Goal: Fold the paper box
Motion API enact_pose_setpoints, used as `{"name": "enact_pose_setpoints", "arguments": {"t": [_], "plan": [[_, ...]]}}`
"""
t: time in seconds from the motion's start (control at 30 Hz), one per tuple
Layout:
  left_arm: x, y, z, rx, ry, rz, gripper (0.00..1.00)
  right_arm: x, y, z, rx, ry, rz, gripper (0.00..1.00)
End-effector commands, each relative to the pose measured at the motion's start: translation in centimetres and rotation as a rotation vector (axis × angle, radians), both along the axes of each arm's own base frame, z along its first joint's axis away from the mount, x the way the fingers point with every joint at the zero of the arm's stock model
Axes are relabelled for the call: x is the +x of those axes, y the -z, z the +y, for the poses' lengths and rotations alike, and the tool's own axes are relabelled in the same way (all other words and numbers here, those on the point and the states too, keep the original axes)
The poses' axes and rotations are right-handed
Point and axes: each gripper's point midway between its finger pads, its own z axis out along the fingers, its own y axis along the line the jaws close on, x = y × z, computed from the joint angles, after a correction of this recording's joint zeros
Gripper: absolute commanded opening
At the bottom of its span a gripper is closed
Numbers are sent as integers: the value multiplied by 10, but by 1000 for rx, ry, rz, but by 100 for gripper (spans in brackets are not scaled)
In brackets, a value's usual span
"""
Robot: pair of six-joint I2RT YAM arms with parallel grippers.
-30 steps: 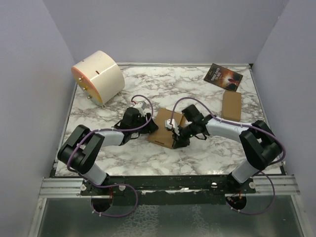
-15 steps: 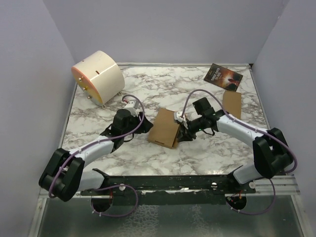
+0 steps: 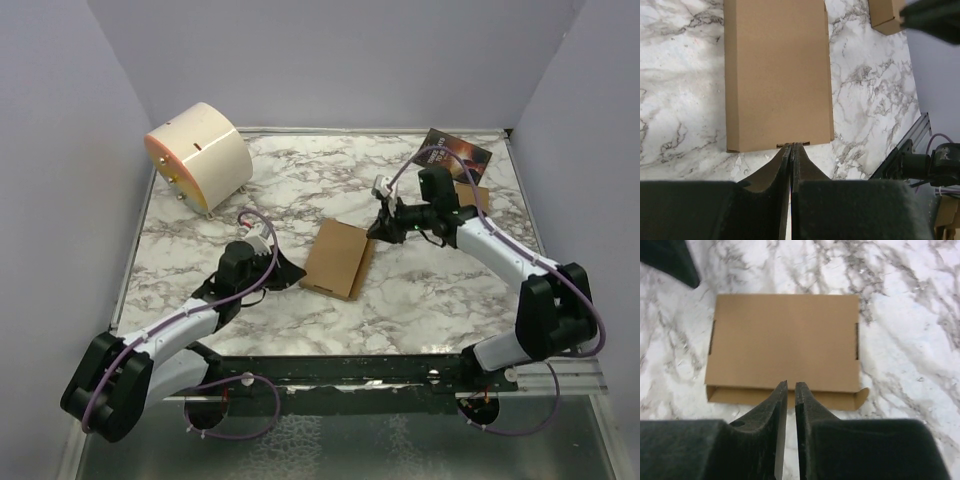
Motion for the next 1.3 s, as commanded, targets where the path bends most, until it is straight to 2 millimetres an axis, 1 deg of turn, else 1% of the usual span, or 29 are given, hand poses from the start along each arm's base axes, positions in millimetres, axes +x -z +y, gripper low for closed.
{"name": "enact_pose_setpoints", "arguments": {"t": [0.0, 0.1, 0.17, 0.23, 0.33, 0.43, 0.57, 0.7, 0.87, 0.97, 1.07, 1.27], "plan": [[-19, 10, -1, 6, 21, 68, 4, 67, -5, 2, -33, 148, -38, 8], [-25, 26, 3, 40, 8, 111, 4, 96, 18, 2, -118, 157, 5, 3], [-26, 36, 6, 51, -9, 133, 3, 109, 35, 4, -163, 154, 54, 3], [-25, 46, 8, 76, -18, 150, 4, 121, 47, 5, -188, 154, 73, 2], [-21, 56, 8, 112, -21, 165, 4, 134, 62, 8, -215, 157, 90, 2], [-13, 61, 6, 131, -25, 163, 5, 136, 76, 9, -228, 149, 115, 2], [2, 67, 3, 154, -43, 153, 5, 120, 98, 12, -246, 104, 146, 2], [17, 72, -1, 192, -41, 145, 5, 105, 108, 15, -243, 56, 178, 2], [34, 72, 2, 248, -48, 123, 5, 91, 107, 10, -250, 30, 171, 2], [45, 70, 7, 286, -59, 106, 6, 77, 105, 3, -261, 26, 158, 2], [60, 65, 10, 308, -68, 84, 7, 58, 104, -4, -265, 17, 161, 2], [95, 62, 4, 332, -36, 63, 11, 13, 108, -22, -289, -19, 166, 2]]}}
